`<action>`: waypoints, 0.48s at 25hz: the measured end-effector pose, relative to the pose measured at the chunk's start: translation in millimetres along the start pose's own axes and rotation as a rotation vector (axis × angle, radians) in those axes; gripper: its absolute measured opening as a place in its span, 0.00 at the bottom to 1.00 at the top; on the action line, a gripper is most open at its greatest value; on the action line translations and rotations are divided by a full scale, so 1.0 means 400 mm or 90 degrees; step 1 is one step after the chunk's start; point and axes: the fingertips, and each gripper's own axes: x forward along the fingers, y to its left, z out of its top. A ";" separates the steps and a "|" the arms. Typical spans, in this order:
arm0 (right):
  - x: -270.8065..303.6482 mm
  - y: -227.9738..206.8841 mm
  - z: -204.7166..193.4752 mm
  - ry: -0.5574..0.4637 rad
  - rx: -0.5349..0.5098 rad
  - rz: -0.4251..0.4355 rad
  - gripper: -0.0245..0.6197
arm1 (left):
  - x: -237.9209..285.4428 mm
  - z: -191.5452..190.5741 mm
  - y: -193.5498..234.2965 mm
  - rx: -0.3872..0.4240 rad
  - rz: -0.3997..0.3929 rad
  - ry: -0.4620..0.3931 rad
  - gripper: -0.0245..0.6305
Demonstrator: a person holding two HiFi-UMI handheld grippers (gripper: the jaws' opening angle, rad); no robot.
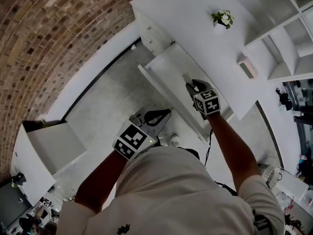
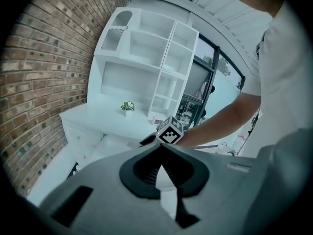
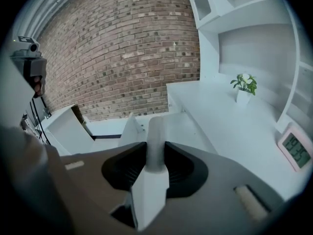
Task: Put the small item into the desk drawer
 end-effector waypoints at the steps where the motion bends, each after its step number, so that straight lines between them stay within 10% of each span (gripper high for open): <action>1: 0.028 -0.010 0.003 0.006 0.001 -0.004 0.24 | 0.001 0.000 0.025 -0.001 -0.002 0.003 0.04; 12: 0.290 -0.107 -0.024 0.078 0.049 -0.052 0.24 | 0.018 -0.030 0.204 -0.025 -0.030 0.032 0.04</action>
